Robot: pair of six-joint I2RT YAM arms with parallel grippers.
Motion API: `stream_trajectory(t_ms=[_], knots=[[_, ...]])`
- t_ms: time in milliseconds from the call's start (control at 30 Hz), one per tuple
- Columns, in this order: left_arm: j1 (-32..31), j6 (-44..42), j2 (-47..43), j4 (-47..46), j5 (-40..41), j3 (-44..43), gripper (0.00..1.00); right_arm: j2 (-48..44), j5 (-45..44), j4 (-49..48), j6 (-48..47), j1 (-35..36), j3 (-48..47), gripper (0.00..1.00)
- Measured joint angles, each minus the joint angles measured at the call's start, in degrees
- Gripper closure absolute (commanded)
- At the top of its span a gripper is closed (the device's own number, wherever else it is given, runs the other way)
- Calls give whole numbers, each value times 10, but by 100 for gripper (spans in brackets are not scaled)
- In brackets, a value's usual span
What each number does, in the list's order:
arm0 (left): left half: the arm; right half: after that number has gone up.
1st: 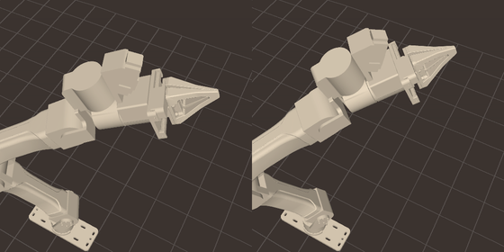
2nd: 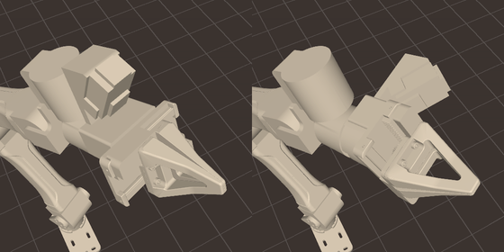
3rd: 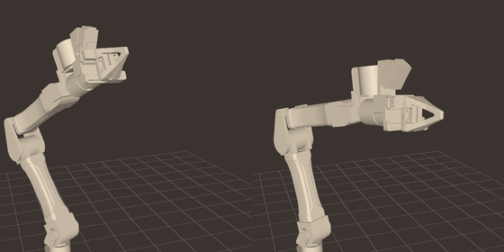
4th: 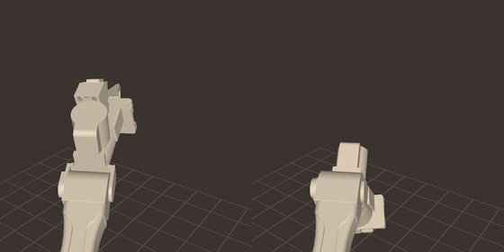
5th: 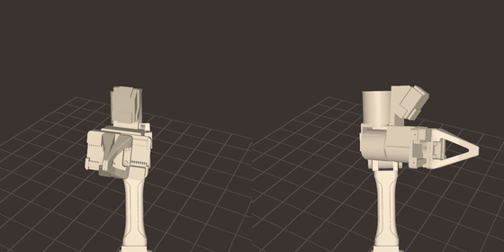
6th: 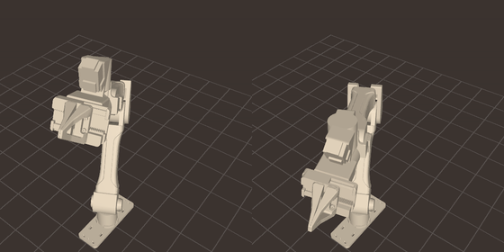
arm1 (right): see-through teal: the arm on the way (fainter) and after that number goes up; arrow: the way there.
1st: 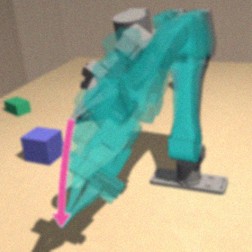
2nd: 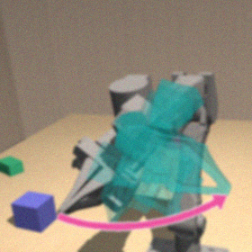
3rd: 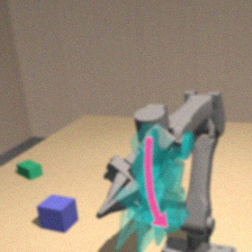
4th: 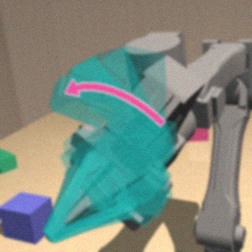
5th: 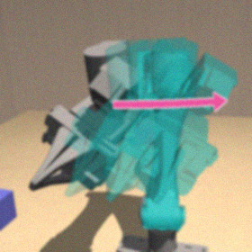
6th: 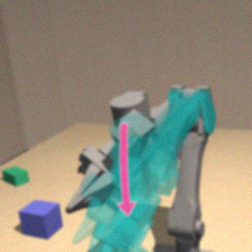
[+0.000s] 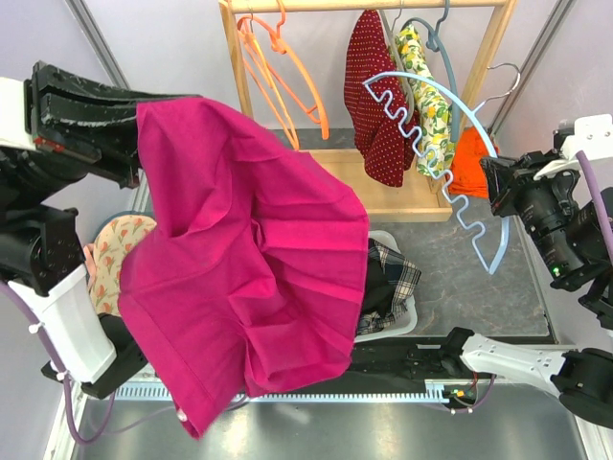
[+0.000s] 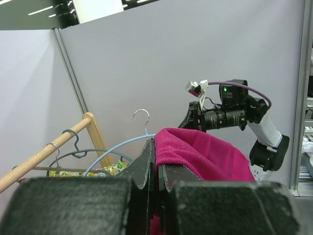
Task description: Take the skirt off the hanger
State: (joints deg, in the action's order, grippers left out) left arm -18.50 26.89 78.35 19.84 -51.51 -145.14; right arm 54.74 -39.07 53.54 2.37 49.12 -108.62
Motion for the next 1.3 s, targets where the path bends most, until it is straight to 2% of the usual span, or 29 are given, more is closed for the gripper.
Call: stream_trajectory(t_ms=[333,400,533,633,733,967,1200,1300], knots=[[-11,6,49,-45,36,0,98,-2,4,-24,6,0,33,100],[-35,5,59,-44,52,10,98,-4,4,-30,6,0,41,100],[-160,-36,74,-10,104,33,98,-5,2,-44,4,0,55,100],[-218,-70,81,16,130,49,98,-4,0,-52,4,0,67,100],[-251,-107,72,30,155,105,98,-4,-6,-60,4,0,81,100],[-328,-230,40,115,249,318,98,5,-11,-72,1,0,86,100],[-376,-365,103,242,380,405,98,11,-13,-94,-9,0,96,100],[-398,-421,105,250,426,506,98,10,-14,-99,-12,0,107,100]])
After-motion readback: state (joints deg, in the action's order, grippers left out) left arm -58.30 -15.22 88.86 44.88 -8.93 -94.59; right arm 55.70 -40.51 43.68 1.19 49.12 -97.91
